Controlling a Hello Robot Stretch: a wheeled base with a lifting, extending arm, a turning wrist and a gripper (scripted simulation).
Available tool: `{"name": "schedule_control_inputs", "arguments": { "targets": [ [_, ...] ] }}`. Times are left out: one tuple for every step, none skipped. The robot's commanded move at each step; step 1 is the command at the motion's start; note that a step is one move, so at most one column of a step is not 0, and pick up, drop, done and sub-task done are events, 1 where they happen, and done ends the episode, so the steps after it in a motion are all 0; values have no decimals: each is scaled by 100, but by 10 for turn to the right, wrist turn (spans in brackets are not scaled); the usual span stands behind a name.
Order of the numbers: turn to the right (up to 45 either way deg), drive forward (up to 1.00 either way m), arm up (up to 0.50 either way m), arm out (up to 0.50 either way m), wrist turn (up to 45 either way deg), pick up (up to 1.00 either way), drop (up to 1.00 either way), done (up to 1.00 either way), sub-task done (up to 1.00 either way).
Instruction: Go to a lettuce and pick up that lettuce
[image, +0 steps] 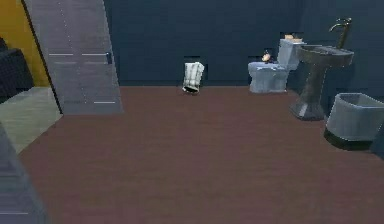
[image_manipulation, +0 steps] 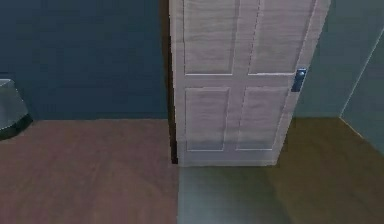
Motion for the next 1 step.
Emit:
{"name": "schedule_control_inputs", "arguments": {
  "targets": [
    [0,25,0,0,0,0,0,0,0]
  ]
}}
